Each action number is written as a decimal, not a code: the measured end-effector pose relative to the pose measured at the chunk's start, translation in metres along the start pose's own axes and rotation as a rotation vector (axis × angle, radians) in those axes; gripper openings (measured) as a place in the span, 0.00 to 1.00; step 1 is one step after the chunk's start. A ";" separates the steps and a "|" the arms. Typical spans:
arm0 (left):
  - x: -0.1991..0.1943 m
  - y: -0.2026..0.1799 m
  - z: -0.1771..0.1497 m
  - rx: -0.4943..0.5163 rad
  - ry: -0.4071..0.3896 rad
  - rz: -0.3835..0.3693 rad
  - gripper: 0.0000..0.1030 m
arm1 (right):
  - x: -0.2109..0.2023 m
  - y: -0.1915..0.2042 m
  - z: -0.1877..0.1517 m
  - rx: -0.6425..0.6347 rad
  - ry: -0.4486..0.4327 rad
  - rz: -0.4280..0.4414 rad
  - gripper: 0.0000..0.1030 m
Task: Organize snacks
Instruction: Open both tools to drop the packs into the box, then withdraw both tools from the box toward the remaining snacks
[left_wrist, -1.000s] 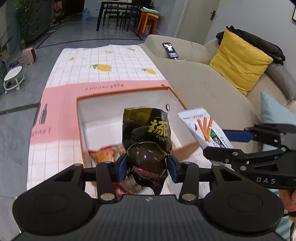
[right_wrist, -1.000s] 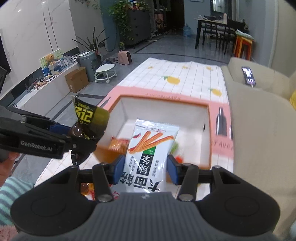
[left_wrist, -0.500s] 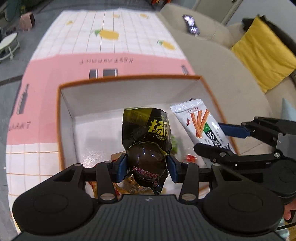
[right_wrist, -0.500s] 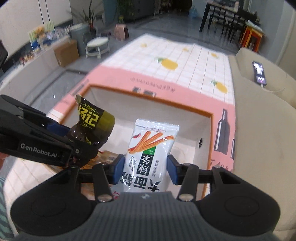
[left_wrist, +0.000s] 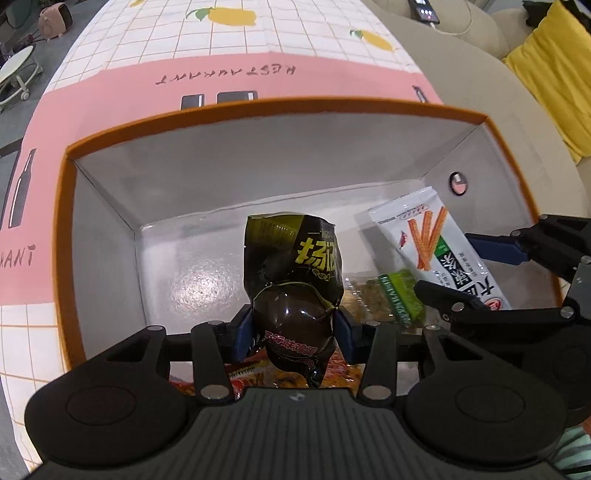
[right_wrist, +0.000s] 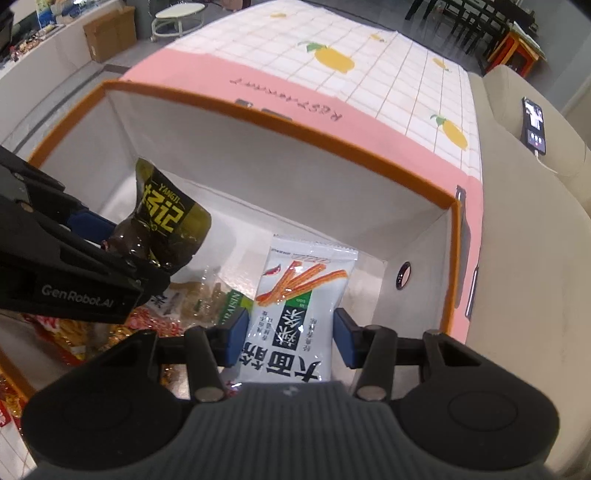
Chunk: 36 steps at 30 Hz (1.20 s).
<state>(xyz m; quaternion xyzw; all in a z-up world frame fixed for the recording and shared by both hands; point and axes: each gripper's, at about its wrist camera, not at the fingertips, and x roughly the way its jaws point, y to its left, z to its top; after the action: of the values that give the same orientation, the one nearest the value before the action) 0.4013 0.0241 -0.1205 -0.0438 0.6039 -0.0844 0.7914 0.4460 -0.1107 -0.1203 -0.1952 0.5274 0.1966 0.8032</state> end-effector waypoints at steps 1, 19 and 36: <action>0.002 0.000 0.000 0.003 0.002 0.007 0.50 | 0.002 0.000 0.000 0.002 0.007 0.001 0.47; 0.003 0.007 -0.009 -0.036 -0.008 0.022 0.69 | -0.002 0.002 0.006 0.022 0.008 -0.033 0.64; -0.082 -0.011 -0.035 -0.031 -0.184 0.070 0.70 | -0.076 0.011 -0.013 0.035 -0.088 -0.043 0.69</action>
<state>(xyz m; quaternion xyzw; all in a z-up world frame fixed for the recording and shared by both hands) 0.3456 0.0302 -0.0500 -0.0425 0.5311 -0.0431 0.8452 0.4025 -0.1167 -0.0561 -0.1837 0.4904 0.1786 0.8330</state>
